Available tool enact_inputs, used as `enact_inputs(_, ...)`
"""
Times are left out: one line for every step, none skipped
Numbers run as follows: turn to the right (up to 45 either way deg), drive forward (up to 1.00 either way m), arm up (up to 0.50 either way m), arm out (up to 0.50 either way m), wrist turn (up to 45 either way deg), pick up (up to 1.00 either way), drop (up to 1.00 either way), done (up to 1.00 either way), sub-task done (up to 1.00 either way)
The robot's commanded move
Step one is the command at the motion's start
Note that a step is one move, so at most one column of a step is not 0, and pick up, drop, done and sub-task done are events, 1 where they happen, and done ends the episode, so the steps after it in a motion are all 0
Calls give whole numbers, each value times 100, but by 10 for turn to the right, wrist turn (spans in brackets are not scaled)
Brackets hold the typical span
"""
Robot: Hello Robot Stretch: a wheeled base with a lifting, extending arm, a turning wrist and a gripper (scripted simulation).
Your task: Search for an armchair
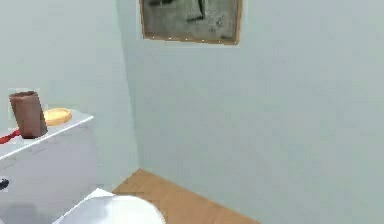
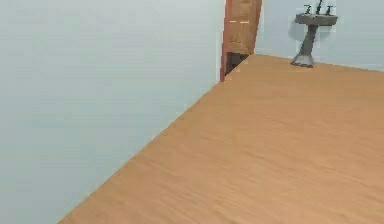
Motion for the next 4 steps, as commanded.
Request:
enact_inputs(450,0,0,0,0,0,0,0,0)
enact_inputs(450,0,0,0,0,0,0,0,0)
enact_inputs(270,0,0,0,0,0,0,0,0)
enact_inputs(30,0,0,0,0,0,0,0,0)
